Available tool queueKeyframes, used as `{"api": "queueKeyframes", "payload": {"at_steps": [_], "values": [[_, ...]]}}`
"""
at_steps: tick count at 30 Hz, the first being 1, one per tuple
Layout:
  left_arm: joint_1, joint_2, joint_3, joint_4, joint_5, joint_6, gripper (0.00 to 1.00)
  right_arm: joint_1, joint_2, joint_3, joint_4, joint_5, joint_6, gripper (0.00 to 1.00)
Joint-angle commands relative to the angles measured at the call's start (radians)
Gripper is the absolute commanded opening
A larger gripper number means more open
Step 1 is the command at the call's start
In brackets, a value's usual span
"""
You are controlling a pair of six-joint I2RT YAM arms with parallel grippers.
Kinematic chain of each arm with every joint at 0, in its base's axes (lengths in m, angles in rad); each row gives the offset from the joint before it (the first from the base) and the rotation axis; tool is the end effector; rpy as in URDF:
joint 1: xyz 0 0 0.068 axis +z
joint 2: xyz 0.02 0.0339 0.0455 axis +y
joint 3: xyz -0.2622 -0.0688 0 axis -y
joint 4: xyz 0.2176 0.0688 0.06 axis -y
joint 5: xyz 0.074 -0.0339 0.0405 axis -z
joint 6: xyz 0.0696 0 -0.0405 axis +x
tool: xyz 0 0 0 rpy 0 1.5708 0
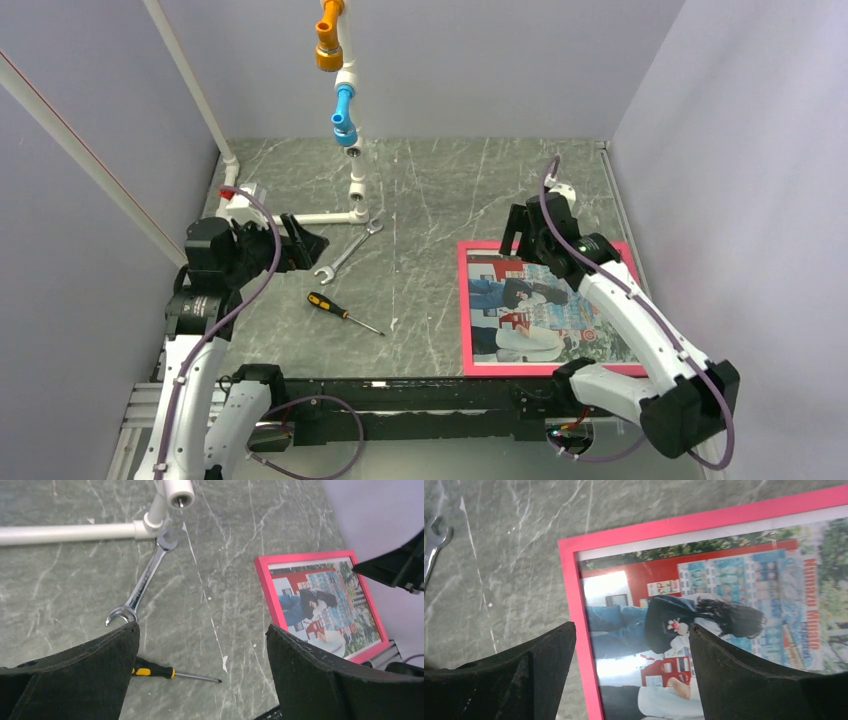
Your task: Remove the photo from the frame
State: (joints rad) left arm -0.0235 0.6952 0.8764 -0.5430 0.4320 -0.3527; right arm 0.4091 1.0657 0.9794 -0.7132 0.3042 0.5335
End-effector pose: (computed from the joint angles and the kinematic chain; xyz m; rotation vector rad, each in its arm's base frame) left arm 0.1495 -0.0327 0.3311 -0.0277 1.9551 -0.6664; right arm 0.2037 0.0656 0.2833 0.2886 2.3088 0.1109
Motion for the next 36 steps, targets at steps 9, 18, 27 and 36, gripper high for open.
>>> {"api": "queueKeyframes", "payload": {"at_steps": [9,18,27,36], "values": [[-0.045,-0.011,-0.165,0.078,0.165,-0.114,0.99,0.124,0.287,0.014,0.131,-0.196,-0.019,0.65],[-0.215,-0.003,-0.229,0.129,0.097,-0.198,0.97,0.268,0.491,0.077,0.141,-0.105,-0.034,0.56],[-0.312,-0.004,-0.246,0.138,0.048,-0.225,0.97,0.316,0.598,0.095,0.154,-0.037,-0.020,0.47],[-0.361,0.003,-0.241,0.131,0.016,-0.228,0.96,0.324,0.663,0.092,0.189,-0.011,-0.026,0.35]]}}
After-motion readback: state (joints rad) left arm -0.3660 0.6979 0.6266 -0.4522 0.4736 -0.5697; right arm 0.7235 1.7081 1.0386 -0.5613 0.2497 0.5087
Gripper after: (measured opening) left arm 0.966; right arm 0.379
